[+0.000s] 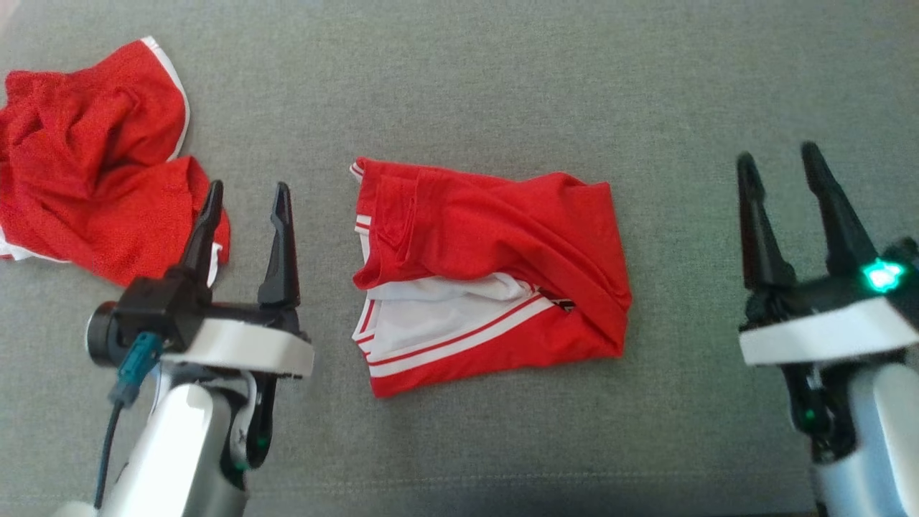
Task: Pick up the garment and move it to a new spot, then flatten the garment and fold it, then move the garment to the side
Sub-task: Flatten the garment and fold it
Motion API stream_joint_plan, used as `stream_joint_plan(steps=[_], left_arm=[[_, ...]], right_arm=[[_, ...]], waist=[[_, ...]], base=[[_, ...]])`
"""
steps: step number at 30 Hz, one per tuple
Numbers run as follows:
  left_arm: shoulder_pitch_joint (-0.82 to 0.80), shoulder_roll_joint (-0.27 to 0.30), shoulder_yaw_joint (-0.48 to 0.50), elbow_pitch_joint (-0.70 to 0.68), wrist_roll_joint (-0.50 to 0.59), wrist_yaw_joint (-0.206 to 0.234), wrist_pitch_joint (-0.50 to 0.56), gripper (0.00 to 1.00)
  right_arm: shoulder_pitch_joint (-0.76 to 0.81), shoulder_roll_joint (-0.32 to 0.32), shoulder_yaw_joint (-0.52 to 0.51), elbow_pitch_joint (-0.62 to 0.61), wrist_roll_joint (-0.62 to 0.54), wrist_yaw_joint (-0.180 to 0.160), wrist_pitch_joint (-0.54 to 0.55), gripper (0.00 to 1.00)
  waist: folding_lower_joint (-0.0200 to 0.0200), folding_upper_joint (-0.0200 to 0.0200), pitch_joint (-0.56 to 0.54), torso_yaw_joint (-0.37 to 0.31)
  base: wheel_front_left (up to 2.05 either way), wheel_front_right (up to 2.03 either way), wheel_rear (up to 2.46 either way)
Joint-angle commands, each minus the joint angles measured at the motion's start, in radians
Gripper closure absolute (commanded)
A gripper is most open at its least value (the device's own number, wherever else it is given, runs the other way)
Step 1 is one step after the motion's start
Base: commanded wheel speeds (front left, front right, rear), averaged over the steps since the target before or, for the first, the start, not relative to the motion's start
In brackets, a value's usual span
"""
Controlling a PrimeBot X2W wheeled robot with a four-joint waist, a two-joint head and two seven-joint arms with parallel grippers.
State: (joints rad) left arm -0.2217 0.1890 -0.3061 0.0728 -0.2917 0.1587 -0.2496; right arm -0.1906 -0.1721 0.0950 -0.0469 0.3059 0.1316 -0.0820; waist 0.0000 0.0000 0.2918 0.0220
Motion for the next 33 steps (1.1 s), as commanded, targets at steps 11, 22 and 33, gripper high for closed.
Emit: stream_joint_plan(steps=[11,22,33], left_arm=[[0.018,0.045,0.044,-0.052,0.005,0.015,-0.003,0.0],[0.018,0.05,0.038,-0.058,0.002,0.024,-0.001,0.0],[-0.013,0.048,0.027,-0.066,0.004,0.026,-0.001,0.0]], right_arm=[[0.105,0.026,-0.032,-0.11,-0.023,-0.001,0.047,0.0],[0.108,0.031,-0.032,-0.12,-0.028,-0.001,0.062,0.0],[0.019,-0.003,0.035,-0.024,-0.003,-0.001,0.096,1.0]], waist=[[0.0,0.0,-0.018,-0.006],[0.0,0.0,-0.018,-0.005],[0.0,0.0,0.02,0.011]], base=[[0.0,0.0,0.0],[0.0,0.0,0.0],[0.0,0.0,0.0]])
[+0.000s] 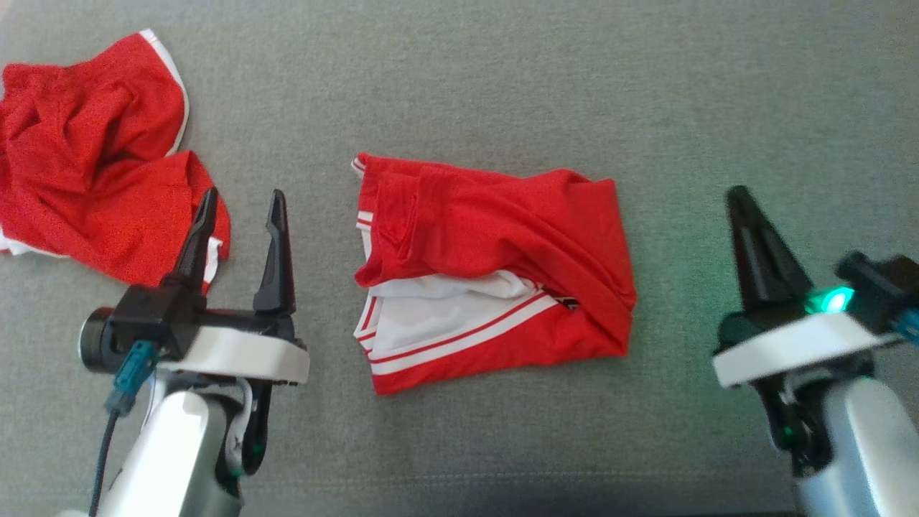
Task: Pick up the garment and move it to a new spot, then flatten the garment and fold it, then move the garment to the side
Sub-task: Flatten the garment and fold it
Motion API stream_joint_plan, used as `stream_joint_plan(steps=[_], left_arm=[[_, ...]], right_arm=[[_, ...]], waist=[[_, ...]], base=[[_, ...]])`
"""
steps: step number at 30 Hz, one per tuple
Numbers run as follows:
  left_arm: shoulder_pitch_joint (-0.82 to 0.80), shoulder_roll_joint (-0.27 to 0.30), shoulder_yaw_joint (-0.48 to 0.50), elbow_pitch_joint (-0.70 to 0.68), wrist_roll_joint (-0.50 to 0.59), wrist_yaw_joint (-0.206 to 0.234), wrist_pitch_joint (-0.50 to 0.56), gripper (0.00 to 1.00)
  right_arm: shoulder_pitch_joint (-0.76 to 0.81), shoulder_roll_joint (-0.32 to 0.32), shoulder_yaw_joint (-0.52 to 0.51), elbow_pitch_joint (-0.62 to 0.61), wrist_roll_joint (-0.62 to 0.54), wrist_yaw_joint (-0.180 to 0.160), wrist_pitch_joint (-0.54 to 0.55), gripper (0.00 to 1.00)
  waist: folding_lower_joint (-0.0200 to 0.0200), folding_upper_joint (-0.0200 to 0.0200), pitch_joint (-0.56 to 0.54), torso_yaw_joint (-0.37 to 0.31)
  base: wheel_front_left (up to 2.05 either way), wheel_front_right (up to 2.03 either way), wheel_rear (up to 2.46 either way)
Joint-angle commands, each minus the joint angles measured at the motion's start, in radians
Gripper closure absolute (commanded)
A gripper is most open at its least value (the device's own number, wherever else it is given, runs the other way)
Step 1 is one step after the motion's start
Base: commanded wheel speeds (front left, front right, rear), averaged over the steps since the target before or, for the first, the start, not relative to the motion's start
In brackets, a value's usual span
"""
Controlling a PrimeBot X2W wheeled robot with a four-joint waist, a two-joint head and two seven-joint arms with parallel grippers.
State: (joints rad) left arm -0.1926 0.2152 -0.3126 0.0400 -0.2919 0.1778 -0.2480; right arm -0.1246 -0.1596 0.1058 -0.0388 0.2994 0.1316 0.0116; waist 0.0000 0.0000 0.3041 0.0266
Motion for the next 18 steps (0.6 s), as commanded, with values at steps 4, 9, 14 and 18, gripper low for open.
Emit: stream_joint_plan(steps=[4,9,14,18], left_arm=[[-0.071,0.008,0.019,-0.026,0.005,-0.002,-0.005,0.0],[-0.107,-0.019,-0.001,-0.012,0.004,-0.017,-0.008,0.0],[-0.136,-0.037,-0.012,-0.003,0.01,-0.025,-0.011,0.0],[-0.154,-0.052,-0.016,0.008,0.014,-0.034,-0.013,0.0]], right_arm=[[-0.157,-0.034,0.145,0.07,0.04,-0.001,0.01,1.0],[-0.304,-0.068,0.319,0.201,0.096,-0.001,0.038,1.0],[-0.396,-0.11,0.429,0.274,0.143,-0.001,0.071,1.0],[-0.46,-0.163,0.53,0.311,0.204,-0.001,0.119,1.0]], waist=[[0.0,0.0,0.032,0.033],[0.0,0.0,0.059,0.079],[0.0,0.0,0.074,0.112],[0.0,0.0,0.082,0.13]], base=[[0.0,0.0,0.0],[0.0,0.0,0.0],[0.0,0.0,0.0],[0.0,0.0,0.0]])
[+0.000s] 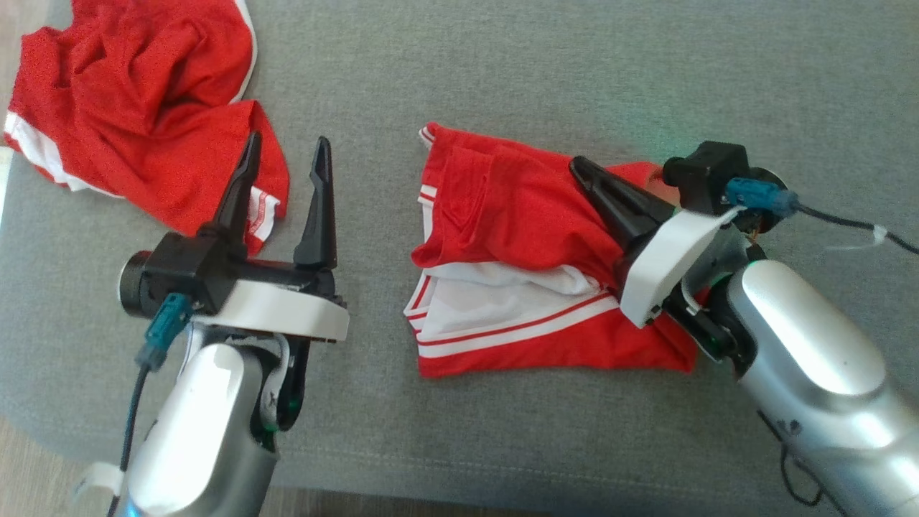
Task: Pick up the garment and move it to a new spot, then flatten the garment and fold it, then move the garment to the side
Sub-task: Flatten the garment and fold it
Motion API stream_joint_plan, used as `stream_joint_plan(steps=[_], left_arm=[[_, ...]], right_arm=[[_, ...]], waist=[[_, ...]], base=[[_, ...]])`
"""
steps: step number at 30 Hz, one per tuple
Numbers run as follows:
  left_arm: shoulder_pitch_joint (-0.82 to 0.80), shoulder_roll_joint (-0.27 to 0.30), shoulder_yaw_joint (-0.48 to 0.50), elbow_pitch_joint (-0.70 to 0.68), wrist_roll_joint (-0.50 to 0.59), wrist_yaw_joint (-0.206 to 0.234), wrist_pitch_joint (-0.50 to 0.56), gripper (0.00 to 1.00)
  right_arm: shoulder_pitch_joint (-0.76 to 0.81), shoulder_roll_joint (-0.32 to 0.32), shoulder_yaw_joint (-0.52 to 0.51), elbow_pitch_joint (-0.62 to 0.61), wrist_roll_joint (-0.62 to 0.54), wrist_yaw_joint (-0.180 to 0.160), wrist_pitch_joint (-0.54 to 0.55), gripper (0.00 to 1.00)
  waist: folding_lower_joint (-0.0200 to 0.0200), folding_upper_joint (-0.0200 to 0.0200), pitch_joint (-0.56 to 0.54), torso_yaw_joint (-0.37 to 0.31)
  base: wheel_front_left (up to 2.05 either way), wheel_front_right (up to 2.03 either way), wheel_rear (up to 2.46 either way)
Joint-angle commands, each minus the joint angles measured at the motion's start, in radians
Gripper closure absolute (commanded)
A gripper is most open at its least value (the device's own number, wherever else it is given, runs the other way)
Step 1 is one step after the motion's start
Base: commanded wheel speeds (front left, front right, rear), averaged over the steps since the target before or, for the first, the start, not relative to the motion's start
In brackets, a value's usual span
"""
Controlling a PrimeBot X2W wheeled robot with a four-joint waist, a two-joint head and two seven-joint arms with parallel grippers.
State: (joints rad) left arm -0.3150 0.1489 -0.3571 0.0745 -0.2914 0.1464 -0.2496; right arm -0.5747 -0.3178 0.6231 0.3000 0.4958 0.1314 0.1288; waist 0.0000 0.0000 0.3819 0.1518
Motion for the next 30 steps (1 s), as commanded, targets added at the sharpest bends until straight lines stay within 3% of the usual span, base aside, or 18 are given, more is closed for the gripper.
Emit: stream_joint_plan(steps=[1,5,13,21,30], left_arm=[[-0.034,0.011,0.028,-0.024,0.015,-0.005,-0.011,0.0],[-0.038,-0.003,0.03,-0.026,0.028,-0.012,-0.012,0.0],[-0.025,-0.009,0.046,-0.036,0.045,-0.022,-0.012,0.0],[-0.016,-0.012,0.059,-0.035,0.058,-0.031,-0.012,0.0],[-0.012,-0.018,0.063,-0.031,0.067,-0.042,-0.012,0.0]], right_arm=[[-0.023,-0.018,0.037,-0.025,0.026,-0.001,0.01,1.0],[-0.059,-0.094,0.136,-0.032,0.106,-0.001,0.034,1.0],[-0.066,-0.178,0.229,-0.11,0.192,-0.001,0.015,1.0],[-0.047,-0.199,0.293,-0.174,0.247,-0.001,0.012,1.0],[-0.024,-0.181,0.341,-0.186,0.29,-0.001,-0.004,1.0]], waist=[[0.0,0.0,0.005,0.007],[0.0,0.0,0.008,0.017],[0.0,0.0,0.009,0.005],[0.0,0.0,0.002,-0.019],[0.0,0.0,-0.004,-0.026]], base=[[0.0,0.0,0.0],[0.0,0.0,0.0],[0.0,0.0,0.0],[0.0,0.0,0.0],[0.0,0.0,0.0]])
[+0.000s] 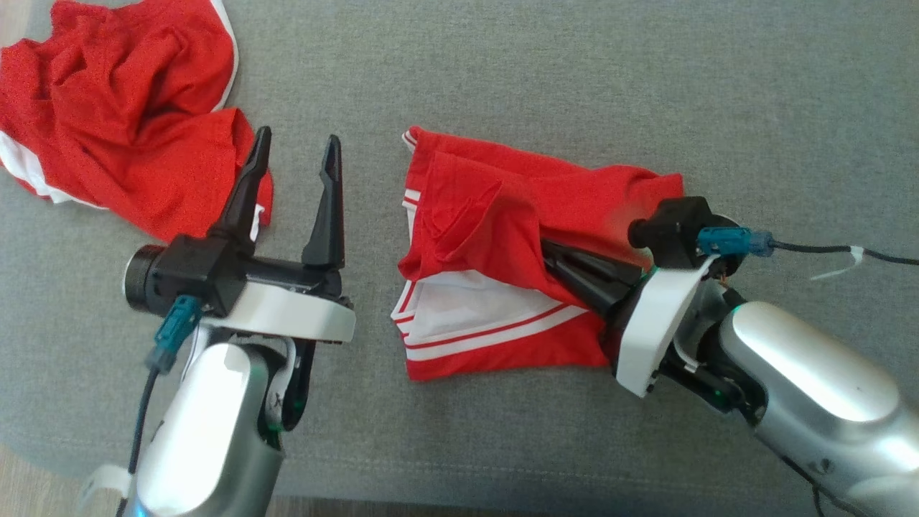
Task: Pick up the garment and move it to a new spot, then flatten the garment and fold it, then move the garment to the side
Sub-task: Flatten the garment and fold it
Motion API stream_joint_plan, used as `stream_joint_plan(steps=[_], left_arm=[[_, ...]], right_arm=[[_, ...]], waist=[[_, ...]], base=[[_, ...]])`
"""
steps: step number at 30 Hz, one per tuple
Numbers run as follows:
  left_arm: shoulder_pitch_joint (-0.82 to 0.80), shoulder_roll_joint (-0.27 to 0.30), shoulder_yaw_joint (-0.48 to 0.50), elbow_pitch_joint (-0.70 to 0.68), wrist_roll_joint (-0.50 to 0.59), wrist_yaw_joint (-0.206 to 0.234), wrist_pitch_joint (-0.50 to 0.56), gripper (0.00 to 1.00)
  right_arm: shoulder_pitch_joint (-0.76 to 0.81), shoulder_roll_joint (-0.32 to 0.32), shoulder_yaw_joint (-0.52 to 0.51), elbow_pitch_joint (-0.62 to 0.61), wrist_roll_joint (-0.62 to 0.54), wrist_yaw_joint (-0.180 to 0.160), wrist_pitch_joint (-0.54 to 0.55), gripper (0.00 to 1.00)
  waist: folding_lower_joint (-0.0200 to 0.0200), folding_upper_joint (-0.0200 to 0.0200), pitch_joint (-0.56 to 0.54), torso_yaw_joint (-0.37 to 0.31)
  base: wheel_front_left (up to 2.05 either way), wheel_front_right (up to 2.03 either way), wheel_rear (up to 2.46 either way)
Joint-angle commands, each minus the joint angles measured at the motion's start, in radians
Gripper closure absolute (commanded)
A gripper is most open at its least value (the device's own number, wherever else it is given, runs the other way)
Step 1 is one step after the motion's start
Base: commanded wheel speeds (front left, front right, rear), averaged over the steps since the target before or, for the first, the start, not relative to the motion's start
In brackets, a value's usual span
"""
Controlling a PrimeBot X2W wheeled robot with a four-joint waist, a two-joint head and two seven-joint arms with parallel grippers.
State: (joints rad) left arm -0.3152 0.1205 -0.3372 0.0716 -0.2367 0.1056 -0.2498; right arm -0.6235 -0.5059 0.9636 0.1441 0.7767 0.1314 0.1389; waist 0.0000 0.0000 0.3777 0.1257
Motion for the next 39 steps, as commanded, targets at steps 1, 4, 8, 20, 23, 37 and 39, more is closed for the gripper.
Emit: stream_joint_plan(steps=[1,4,8,20,23,37,39], left_arm=[[-0.011,0.009,0.043,-0.027,0.013,-0.002,-0.012,0.0],[-0.01,0.008,0.046,-0.025,0.014,-0.004,-0.012,0.0],[-0.008,0.005,0.048,-0.02,0.015,-0.007,-0.012,0.0],[0.001,-0.007,0.055,-0.017,0.021,-0.012,-0.012,0.0],[0.001,-0.01,0.06,-0.018,0.022,-0.015,-0.012,0.0],[0.052,0.001,0.1,-0.018,0.025,-0.008,-0.012,0.0],[0.064,0.006,0.11,-0.024,0.025,-0.005,-0.012,0.0]], right_arm=[[0.025,0.011,0.005,-0.028,0.013,-0.001,-0.017,1.0],[0.025,0.022,0.02,-0.025,0.024,-0.001,-0.025,1.0],[0.025,0.03,0.051,-0.023,0.046,-0.001,-0.026,1.0],[0.034,0.057,0.139,-0.016,0.12,-0.001,-0.038,1.0],[0.036,0.066,0.16,-0.018,0.151,-0.001,-0.037,1.0],[0.09,0.061,-0.079,-0.07,0.037,-0.001,-0.25,0.0],[0.144,0.078,-0.23,-0.057,-0.039,-0.001,-0.298,0.0]], waist=[[0.0,0.0,0.0,0.001],[0.0,0.0,-0.001,0.001],[0.0,0.0,-0.004,0.003],[0.0,0.0,-0.011,0.011],[0.0,0.0,-0.008,0.013],[0.0,0.0,-0.062,-0.029],[0.0,0.0,-0.072,-0.042]], base=[[0.0,0.0,0.0],[0.0,0.0,0.0],[0.0,0.0,0.0],[0.0,0.0,0.0],[0.0,0.0,0.0],[0.0,0.0,0.0],[0.0,0.0,0.0]])
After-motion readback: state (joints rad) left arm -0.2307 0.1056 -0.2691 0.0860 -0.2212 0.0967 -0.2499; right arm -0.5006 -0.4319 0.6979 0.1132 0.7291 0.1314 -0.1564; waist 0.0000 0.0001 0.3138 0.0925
